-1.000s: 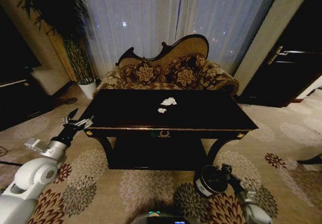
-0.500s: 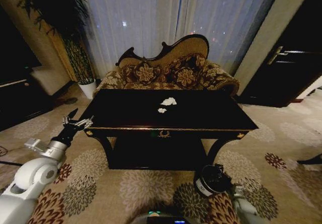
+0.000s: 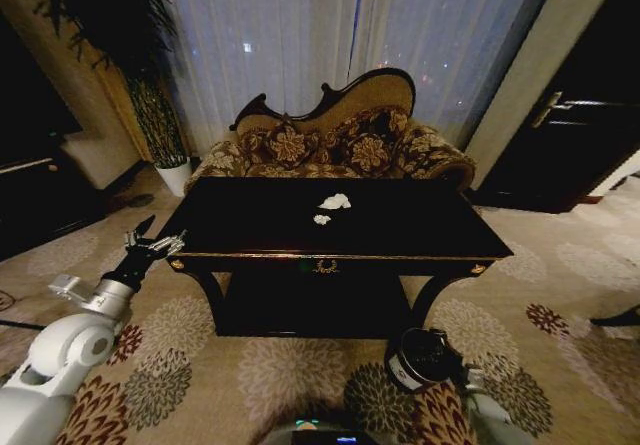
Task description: Move to the front of the table and place the trash on the table into the trash bin.
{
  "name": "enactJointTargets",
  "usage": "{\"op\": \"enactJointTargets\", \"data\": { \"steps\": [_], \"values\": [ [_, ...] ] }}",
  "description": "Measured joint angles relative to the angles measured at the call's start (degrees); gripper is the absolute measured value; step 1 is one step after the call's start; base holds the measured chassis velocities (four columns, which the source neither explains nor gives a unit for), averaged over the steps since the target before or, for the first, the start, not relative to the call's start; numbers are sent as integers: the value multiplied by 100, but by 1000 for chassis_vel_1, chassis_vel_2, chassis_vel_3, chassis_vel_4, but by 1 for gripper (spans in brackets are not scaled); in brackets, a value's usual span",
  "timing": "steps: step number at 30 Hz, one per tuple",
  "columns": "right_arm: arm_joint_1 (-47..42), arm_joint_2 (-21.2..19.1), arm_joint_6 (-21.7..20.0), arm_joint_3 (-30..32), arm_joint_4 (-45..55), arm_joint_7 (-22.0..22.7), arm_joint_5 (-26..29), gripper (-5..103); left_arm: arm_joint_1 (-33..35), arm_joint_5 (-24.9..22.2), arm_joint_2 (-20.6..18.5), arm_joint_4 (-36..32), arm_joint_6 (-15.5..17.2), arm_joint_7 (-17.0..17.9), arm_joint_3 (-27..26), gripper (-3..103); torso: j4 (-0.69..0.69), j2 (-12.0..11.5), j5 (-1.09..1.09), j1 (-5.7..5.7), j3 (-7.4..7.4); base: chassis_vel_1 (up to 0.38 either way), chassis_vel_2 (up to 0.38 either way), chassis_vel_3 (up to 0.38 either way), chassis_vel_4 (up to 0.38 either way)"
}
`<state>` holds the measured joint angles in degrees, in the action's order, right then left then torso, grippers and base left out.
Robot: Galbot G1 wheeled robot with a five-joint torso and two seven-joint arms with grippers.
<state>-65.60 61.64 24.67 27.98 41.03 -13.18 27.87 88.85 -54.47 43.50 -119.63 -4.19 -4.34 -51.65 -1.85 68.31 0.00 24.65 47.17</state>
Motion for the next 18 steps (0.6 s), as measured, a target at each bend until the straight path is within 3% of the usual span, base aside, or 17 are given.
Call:
{"op": "enactJointTargets", "data": {
  "steps": [2, 6, 7, 9, 11, 15, 16, 18],
  "values": [
    [-5, 0, 0, 7, -3, 0, 2, 22, 0, 0, 0, 0, 0, 0, 0, 100, 0, 0, 0, 0, 0, 0, 0, 0, 0],
    [-82, 68, 1, 49, -3, 0, -2, 44, 0, 0, 0, 0, 0, 0, 0, 100, 0, 0, 0, 0, 0, 0, 0, 0, 0],
    [-82, 68, 1, 49, -3, 0, -2, 44, 0, 0, 0, 0, 0, 0, 0, 100, 0, 0, 0, 0, 0, 0, 0, 0, 0],
    [-150, 110, 1, 76, 43, 7, -13, 55, 0, 0, 0, 0, 0, 0, 0, 100, 0, 0, 0, 0, 0, 0, 0, 0, 0],
    [-175, 121, 1, 86, 64, 9, -17, 55, 0, 0, 0, 0, 0, 0, 0, 100, 0, 0, 0, 0, 0, 0, 0, 0, 0],
    [-326, 156, -7, 170, 237, 46, -9, 77, 0, 0, 0, 0, 0, 0, 0, 100, 2, 0, 0, 0, 0, 0, 0, 0, 0],
    [-326, 156, -7, 170, 237, 46, -9, 77, 0, 0, 0, 0, 0, 0, 0, 100, 2, 0, 0, 0, 0, 0, 0, 0, 0],
    [-508, 158, -40, 267, 462, 62, 35, 87, 0, 0, 0, 0, 0, 0, 0, 100, 1, 0, 0, 0, 0, 0, 0, 0, 0]
  ]
}}
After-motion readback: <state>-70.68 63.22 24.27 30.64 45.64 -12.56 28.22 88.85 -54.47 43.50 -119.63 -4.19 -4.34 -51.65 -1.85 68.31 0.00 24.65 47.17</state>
